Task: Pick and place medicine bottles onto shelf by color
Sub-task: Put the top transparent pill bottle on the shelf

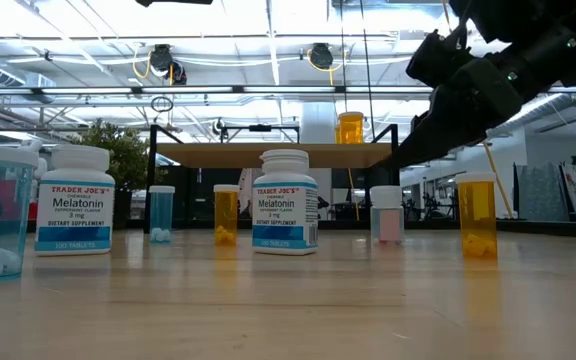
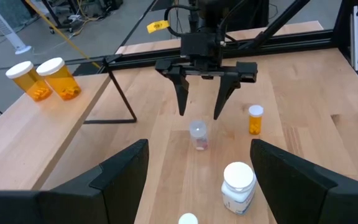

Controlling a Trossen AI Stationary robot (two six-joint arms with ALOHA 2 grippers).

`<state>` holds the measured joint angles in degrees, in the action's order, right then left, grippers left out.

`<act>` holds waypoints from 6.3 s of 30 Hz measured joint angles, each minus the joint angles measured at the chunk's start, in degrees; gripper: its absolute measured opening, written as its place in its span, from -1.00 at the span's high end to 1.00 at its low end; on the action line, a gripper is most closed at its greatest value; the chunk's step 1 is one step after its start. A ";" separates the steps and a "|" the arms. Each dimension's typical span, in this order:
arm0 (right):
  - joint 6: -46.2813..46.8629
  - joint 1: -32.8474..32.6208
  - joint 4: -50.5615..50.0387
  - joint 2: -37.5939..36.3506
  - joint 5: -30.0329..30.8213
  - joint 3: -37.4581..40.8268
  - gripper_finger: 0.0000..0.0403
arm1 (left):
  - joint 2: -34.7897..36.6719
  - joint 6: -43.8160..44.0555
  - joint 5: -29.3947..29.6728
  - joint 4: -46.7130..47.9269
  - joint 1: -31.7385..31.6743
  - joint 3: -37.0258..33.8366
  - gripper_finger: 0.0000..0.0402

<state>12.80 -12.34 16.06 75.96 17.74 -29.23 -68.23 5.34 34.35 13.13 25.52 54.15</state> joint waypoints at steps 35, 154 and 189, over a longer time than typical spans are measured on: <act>-1.53 1.71 8.76 2.00 -4.39 5.41 -0.45 | -0.02 0.39 0.00 -0.11 0.00 0.00 -0.41; -6.84 2.84 22.75 -25.12 -7.43 5.84 0.24 | -0.02 7.21 -0.01 0.07 -0.63 0.02 -0.41; -10.20 2.84 22.81 -25.83 -7.52 5.84 0.24 | -0.04 7.07 -0.01 0.10 -0.63 0.02 -0.41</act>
<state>2.60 -9.50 38.87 50.13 10.22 -23.40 -68.27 12.42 34.34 13.23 24.88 54.17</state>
